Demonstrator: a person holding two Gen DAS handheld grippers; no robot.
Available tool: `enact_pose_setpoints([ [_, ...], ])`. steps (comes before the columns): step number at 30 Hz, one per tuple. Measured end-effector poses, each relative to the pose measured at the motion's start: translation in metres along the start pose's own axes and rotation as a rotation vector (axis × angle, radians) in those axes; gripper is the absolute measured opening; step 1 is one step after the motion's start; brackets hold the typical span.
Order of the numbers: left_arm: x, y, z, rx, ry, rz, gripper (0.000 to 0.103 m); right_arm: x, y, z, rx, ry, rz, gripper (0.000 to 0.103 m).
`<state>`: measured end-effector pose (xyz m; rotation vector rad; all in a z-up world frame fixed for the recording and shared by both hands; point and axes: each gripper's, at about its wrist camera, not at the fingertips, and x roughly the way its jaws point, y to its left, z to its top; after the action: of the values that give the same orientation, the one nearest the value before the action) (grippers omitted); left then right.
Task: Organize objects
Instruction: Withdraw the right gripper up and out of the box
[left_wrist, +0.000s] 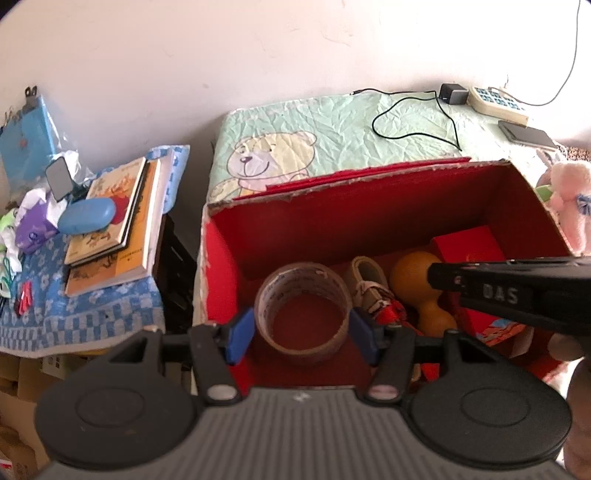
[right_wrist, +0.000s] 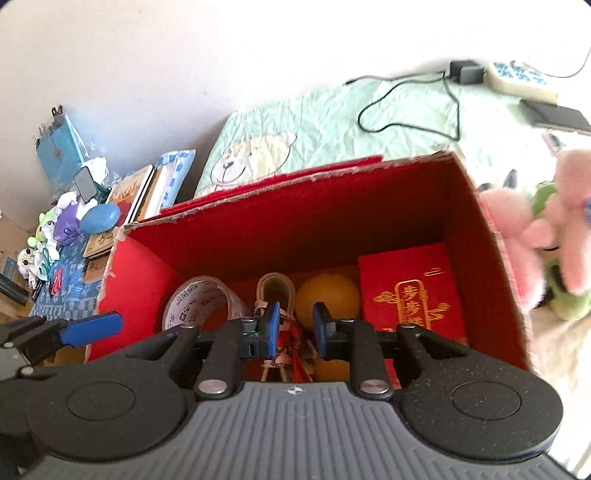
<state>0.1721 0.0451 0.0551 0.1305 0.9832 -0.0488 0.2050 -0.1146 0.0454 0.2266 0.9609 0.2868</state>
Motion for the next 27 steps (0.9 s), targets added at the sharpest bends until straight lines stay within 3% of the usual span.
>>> enact_pose_setpoints([
  [12, -0.041, -0.008, -0.020, -0.029, -0.022, 0.015, 0.061, -0.044, 0.003, -0.028, -0.045, -0.064, 0.009, 0.022],
  [27, -0.073, -0.016, -0.055, -0.077, -0.018, 0.043, 0.068, -0.077, 0.007, -0.063, -0.107, -0.074, 0.047, 0.023],
])
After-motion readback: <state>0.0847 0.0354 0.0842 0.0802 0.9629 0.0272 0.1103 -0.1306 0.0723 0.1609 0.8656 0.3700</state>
